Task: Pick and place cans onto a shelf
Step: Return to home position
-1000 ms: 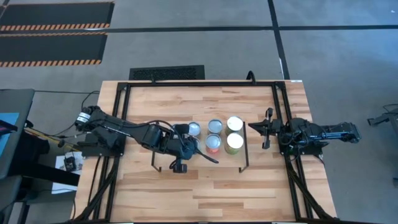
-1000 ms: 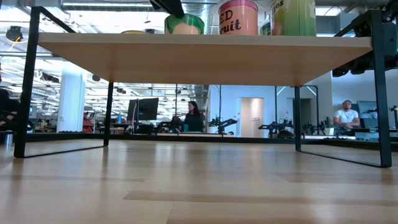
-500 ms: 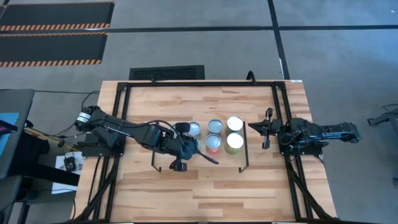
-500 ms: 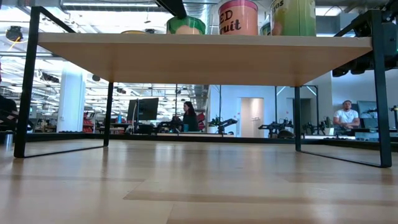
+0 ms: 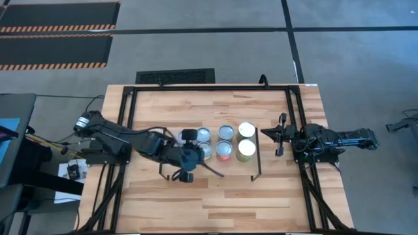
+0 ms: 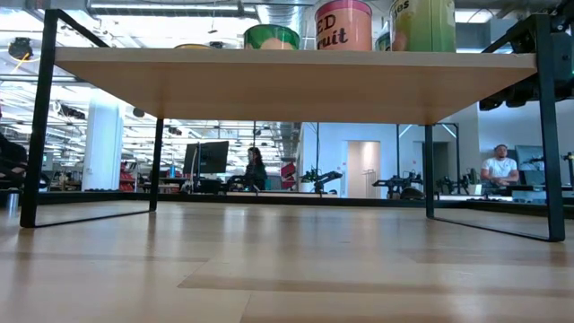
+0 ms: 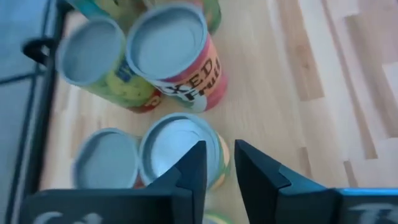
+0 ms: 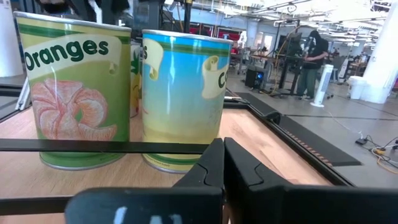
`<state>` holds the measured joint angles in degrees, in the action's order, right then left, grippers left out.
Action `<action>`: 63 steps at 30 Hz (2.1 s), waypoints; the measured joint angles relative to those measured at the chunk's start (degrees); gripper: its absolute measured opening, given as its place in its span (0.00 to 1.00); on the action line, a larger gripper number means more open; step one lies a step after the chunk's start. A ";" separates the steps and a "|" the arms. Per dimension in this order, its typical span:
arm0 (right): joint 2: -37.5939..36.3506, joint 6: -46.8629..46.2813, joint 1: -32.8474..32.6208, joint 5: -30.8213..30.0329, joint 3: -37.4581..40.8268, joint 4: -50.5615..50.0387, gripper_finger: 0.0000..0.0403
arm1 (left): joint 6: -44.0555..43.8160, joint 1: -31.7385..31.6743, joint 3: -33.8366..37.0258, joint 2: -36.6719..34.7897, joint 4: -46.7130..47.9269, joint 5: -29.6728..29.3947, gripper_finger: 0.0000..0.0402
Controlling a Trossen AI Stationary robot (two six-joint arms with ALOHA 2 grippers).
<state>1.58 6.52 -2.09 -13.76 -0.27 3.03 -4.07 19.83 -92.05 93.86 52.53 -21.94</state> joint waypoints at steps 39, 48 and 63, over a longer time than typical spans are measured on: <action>-0.04 1.35 -0.01 1.69 -0.02 0.26 0.05 | 13.29 -21.10 69.30 -71.64 -45.97 27.15 0.00; -0.04 1.95 -0.01 1.86 -0.02 0.35 0.03 | 12.43 -26.92 77.28 -78.96 -54.24 29.43 0.00; -0.30 4.38 -0.09 3.23 -0.02 0.23 0.03 | 8.50 -30.14 89.50 -93.79 -53.70 28.73 0.00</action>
<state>1.28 10.90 -2.18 -10.52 -0.30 3.26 4.44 -10.31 -2.55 0.07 -1.18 6.80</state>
